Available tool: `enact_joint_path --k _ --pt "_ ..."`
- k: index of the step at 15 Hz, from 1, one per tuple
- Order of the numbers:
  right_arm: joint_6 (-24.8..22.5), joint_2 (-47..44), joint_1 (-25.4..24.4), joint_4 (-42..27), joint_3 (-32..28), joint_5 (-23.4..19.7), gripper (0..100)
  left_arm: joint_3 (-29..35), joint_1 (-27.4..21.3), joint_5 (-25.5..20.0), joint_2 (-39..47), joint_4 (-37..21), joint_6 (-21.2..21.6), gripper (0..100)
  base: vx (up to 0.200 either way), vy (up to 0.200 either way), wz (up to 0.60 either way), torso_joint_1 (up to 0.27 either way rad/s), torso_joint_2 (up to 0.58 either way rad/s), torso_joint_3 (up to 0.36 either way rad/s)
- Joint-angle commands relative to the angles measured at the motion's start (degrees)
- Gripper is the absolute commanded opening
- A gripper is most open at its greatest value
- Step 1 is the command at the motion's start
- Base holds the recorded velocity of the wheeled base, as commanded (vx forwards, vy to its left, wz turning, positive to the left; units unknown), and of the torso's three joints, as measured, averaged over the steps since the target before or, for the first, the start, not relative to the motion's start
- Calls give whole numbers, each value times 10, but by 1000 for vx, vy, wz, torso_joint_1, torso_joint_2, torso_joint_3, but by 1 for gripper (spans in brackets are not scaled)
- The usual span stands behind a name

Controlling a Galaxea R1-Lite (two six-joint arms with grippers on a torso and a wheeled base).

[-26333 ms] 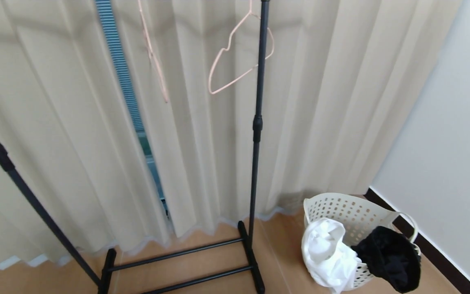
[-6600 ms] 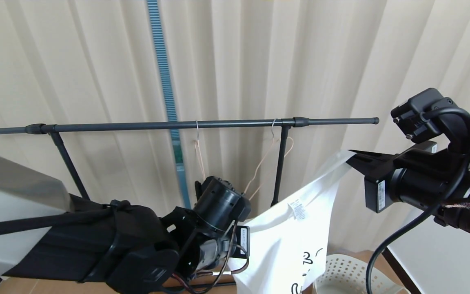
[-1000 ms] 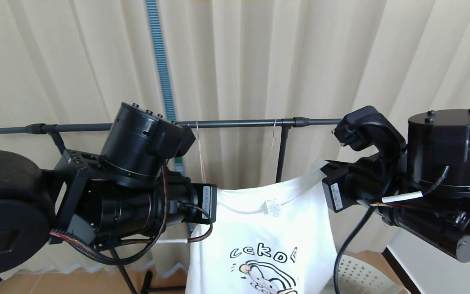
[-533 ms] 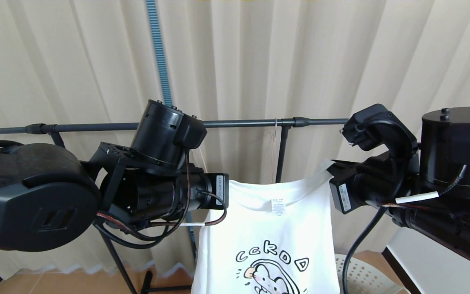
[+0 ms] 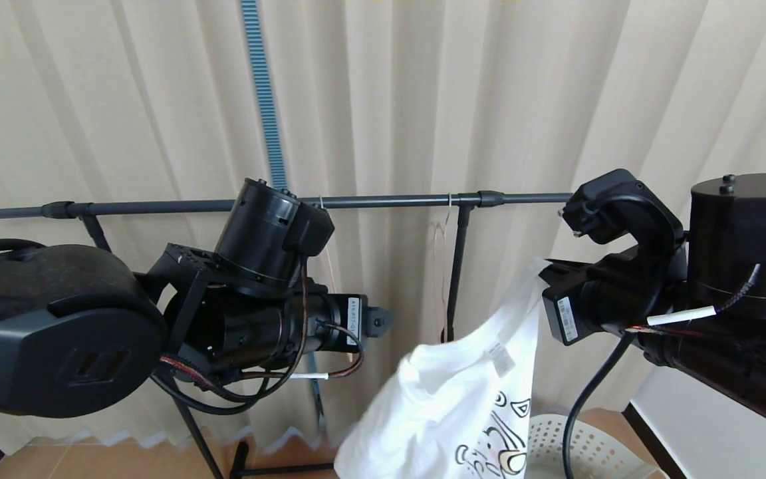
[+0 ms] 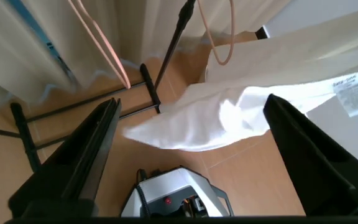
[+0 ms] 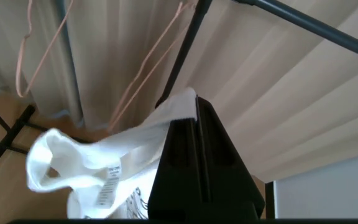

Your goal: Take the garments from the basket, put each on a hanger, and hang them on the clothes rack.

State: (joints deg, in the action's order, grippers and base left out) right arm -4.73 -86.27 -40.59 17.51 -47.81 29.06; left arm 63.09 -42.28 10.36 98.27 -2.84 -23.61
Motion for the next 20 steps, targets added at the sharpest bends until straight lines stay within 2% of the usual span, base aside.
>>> enact_joint_path --k 1,5,9,12,14,16,20 --pt "-3 1 13 1 0 -1 0 -6 0 0 -5 0 0 100 0 0 0 0 0 0" --pt "-3 1 14 1 2 -1 0 -5 20 2 -2 0 -1 100 0 0 0 0 0 0" --pt "-3 1 16 1 3 -1 0 27 86 2 59 1 2 100 0 0 0 0 0 0" --pt "-6 -1 16 1 4 -1 0 99 128 3 141 1 2 100 0 0 0 0 0 0" --pt "-6 -2 16 1 4 -1 0 121 135 5 164 1 2 100 0 0 0 0 0 0" --pt "-6 -1 16 1 6 -1 0 179 155 19 231 -1 3 100 0 0 0 0 0 0" --pt "-6 -1 16 1 7 -1 0 228 167 19 292 -1 3 100 0 0 0 0 0 0"
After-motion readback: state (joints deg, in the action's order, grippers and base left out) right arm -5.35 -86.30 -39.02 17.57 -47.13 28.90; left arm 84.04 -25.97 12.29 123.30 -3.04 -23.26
